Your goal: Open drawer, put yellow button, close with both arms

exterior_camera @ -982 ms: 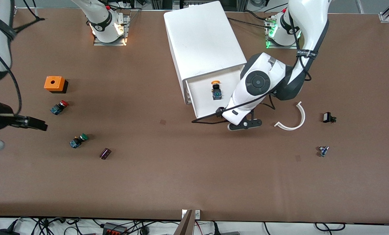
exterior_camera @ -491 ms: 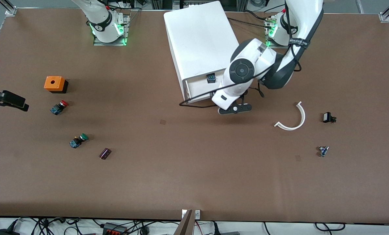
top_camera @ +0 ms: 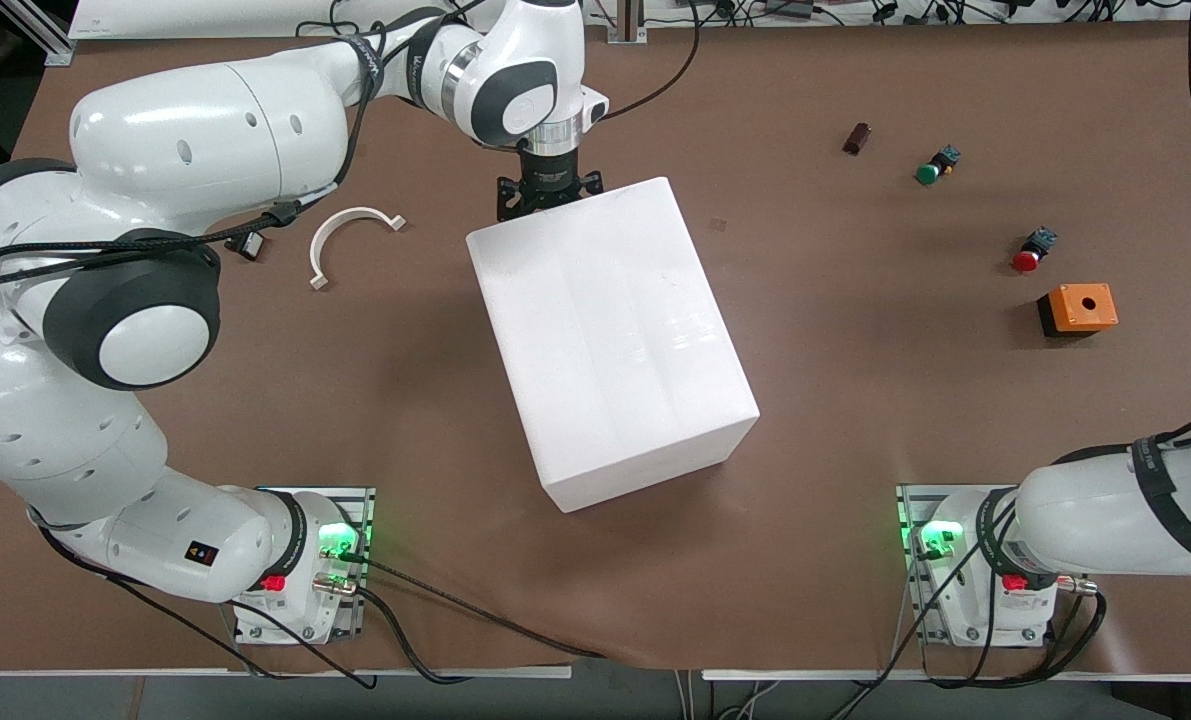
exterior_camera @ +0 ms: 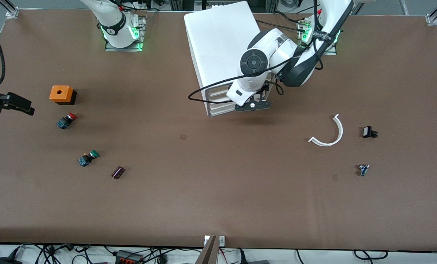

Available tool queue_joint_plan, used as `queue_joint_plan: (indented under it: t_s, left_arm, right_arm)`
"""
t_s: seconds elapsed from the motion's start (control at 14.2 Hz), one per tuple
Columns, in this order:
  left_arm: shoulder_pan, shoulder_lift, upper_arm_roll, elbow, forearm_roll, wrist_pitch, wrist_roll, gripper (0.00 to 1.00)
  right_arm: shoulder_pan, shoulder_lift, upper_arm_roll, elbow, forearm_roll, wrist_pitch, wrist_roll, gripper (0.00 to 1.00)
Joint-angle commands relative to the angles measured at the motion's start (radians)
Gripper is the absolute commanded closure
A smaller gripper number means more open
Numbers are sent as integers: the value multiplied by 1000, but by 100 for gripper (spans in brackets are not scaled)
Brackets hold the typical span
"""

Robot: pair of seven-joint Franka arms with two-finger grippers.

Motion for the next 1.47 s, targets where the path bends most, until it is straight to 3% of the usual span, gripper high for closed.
queue_joint_plan:
  t_s: [0.0,0.56,0.84,1.19,1.4]
  left_arm:
    - [10,-40,-23,-44,9,3,-13,0]
    - [17,-42,-21,-27,12,-1,-3,0]
    - [126,-56,-20,47,26,-6,22,0]
    - [313,-57,-13,237,69,-254,304,0]
    - [404,-57,-12,317,93,-317,543,0]
  right_arm:
    - [-7,-81,6,-112,-3,33,-16,0]
    - [3,-81,14,-99,2,-2,-11,0]
    - [3,-84,16,-99,3,-2,-8,0]
    - [12,-78,16,-99,3,0,-10,0]
    - [12,-78,16,-99,3,0,-7,0]
